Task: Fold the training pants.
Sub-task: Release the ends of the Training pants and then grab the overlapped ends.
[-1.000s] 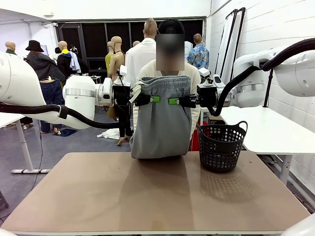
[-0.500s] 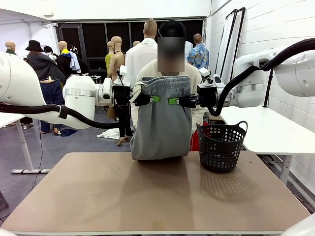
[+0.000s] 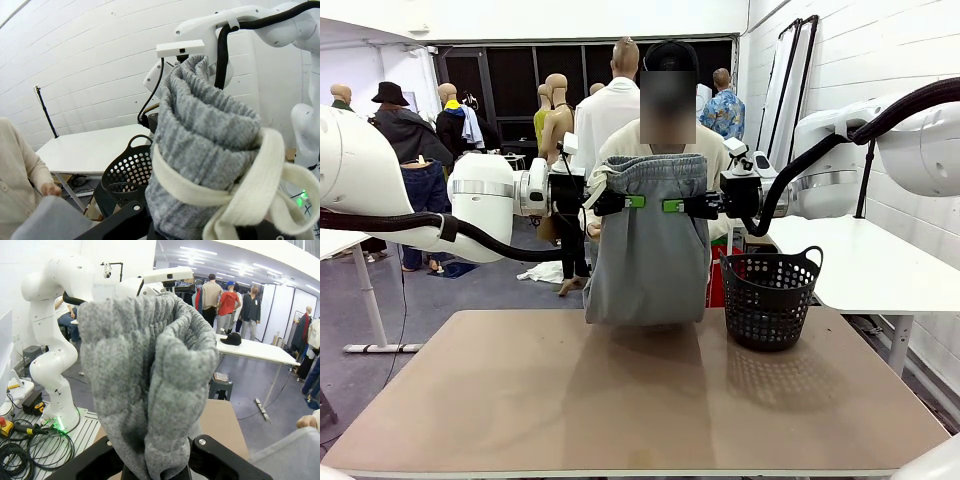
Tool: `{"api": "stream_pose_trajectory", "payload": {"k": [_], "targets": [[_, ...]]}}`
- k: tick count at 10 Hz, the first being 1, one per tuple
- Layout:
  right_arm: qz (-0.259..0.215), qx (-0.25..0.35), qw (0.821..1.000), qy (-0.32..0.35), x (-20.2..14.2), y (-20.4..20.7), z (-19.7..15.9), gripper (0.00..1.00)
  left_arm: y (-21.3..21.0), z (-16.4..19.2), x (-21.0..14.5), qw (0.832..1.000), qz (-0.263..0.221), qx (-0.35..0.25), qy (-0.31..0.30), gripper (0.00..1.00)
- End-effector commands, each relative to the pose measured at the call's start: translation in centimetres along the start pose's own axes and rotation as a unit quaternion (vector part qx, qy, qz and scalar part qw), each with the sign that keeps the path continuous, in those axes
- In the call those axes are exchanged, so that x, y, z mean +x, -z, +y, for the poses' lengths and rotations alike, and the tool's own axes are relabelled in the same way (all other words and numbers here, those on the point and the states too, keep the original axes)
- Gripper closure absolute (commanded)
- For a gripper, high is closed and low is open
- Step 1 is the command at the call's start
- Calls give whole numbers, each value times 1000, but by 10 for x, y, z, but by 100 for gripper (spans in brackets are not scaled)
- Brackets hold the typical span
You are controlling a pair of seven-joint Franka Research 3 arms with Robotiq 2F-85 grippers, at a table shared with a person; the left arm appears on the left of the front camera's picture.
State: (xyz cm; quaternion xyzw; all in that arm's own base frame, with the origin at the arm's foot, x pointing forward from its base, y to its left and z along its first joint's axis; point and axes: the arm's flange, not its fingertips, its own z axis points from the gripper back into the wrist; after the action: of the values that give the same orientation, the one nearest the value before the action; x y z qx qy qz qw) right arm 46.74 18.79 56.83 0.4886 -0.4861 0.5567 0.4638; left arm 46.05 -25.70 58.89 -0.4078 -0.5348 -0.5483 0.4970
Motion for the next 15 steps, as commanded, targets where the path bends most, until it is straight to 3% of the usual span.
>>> {"api": "stream_pose_trajectory", "payload": {"k": [1, 15], "targets": [[-1, 2, 1000, -1, 1, 1, 1, 100, -1, 0, 3, 1000, -3, 1, 3, 100], [-1, 2, 1000, -1, 1, 1, 1, 100, -1, 0, 3, 1000, -3, 1, 3, 100]]}}
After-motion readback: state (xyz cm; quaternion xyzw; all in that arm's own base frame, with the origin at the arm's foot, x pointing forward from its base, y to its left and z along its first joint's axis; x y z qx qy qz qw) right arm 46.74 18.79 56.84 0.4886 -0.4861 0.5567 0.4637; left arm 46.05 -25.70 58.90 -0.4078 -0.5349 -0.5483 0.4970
